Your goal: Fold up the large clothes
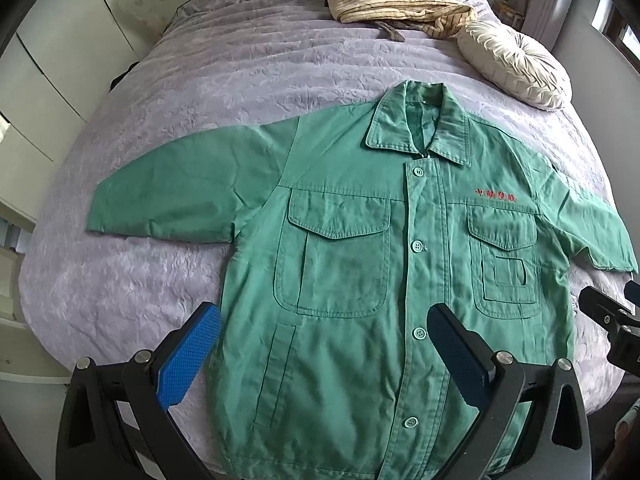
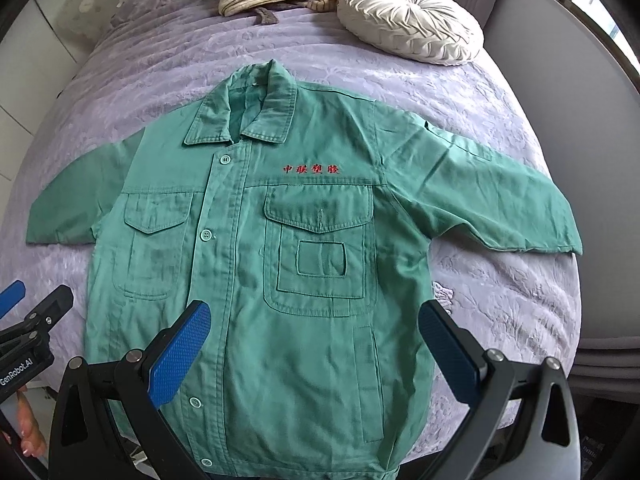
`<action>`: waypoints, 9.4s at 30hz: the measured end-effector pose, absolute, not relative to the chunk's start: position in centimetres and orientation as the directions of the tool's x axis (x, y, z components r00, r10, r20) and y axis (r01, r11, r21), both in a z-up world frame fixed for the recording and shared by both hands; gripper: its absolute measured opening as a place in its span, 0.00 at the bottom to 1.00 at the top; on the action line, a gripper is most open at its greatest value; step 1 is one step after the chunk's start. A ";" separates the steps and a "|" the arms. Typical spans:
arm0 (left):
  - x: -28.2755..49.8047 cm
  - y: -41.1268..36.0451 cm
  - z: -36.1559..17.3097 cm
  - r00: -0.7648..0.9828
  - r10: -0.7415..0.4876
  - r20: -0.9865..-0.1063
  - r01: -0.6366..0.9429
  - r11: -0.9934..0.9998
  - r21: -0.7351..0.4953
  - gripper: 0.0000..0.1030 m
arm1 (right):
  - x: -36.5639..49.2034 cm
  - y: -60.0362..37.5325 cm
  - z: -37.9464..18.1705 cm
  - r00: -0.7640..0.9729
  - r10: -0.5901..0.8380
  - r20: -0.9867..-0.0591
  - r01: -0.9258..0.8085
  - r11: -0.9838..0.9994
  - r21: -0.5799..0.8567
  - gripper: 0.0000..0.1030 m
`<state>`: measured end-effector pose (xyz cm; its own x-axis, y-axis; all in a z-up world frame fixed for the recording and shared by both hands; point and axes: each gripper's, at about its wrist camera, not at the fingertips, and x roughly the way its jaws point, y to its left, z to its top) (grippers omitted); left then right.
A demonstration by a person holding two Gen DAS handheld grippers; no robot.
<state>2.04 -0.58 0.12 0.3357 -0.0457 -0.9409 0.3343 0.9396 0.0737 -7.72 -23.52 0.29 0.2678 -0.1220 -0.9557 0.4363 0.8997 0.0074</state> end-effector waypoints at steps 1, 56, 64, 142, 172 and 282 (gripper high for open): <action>2.1 -0.6 0.2 0.337 -0.045 -0.940 0.335 0.939 0.075 1.00 | -7.7 -23.5 0.3 0.269 -0.122 -0.955 0.437 0.899 0.008 1.00; 2.5 -0.8 0.1 0.360 -0.027 -0.933 0.354 0.929 0.110 1.00 | -7.6 -24.1 -0.2 0.262 -0.138 -0.955 0.467 0.884 0.000 1.00; 2.5 -0.8 0.1 0.359 -0.021 -0.933 0.352 0.929 0.114 1.00 | -7.6 -24.1 -0.1 0.262 -0.137 -0.955 0.467 0.884 0.001 1.00; 15.9 -5.4 -6.0 0.374 -0.585 -0.719 0.643 0.723 -0.254 0.04 | -3.6 -22.5 -9.5 0.350 0.043 -0.936 0.517 0.824 0.231 1.00; 13.0 6.0 -16.6 0.583 0.078 -0.809 0.339 0.881 0.329 0.91 | 13.6 -11.5 -15.1 0.442 -0.446 -0.778 -0.006 0.866 -0.499 0.96; 10.1 4.3 -14.0 0.305 -0.019 -0.952 0.302 0.950 0.078 0.99 | -10.5 -34.3 -12.4 0.626 0.235 -0.744 0.594 0.475 0.650 0.87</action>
<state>10.09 4.30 -13.99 0.3048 -0.0193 -0.9522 0.3024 0.9500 0.0776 -10.47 -34.34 -12.38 0.6259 0.2348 -0.7437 0.5936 0.4751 0.6496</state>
